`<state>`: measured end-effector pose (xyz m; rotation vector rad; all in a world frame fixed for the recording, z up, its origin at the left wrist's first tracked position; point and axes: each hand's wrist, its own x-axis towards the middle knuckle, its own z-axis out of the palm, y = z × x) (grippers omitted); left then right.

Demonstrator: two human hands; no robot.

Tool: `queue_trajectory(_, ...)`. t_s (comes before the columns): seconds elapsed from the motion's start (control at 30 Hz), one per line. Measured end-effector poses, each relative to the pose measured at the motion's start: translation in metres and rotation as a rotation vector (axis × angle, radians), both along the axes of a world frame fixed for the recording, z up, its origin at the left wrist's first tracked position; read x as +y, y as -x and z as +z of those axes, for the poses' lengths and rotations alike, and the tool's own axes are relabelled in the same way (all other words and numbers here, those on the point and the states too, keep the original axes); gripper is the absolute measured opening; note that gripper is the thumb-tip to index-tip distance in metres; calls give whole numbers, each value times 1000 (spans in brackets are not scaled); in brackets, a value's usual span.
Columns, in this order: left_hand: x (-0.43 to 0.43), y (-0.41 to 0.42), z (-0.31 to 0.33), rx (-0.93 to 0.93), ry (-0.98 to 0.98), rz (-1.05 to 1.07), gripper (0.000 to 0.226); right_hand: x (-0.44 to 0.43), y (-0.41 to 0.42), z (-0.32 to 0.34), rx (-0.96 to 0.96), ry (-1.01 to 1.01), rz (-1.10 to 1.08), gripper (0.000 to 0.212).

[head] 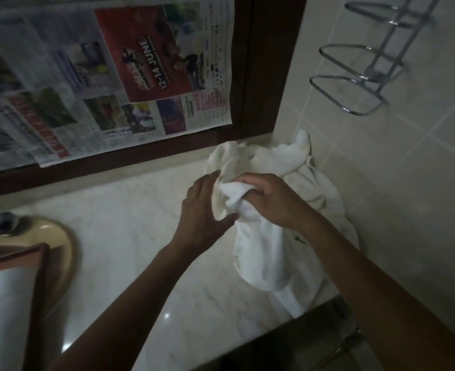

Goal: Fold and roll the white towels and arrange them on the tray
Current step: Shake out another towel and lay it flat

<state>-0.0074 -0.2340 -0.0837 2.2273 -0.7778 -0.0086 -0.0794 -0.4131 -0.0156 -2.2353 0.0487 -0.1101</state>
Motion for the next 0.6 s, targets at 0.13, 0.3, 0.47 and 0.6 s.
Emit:
queue_trajectory(0.13,22,-3,10,94,11,-32,42,27,12,32,-66,-200,140,30)
queue_trajectory(0.3,109,10,-10,294,-85,67,20,13,21,34,-30,-603,-23,24)
queue_trajectory(0.47,160,56,8,568,194,88,23,20,28,8,59,-656,-152,40)
queue_trajectory(0.6,177,92,45,736,417,111,28,30,43,-33,229,-322,-110,27)
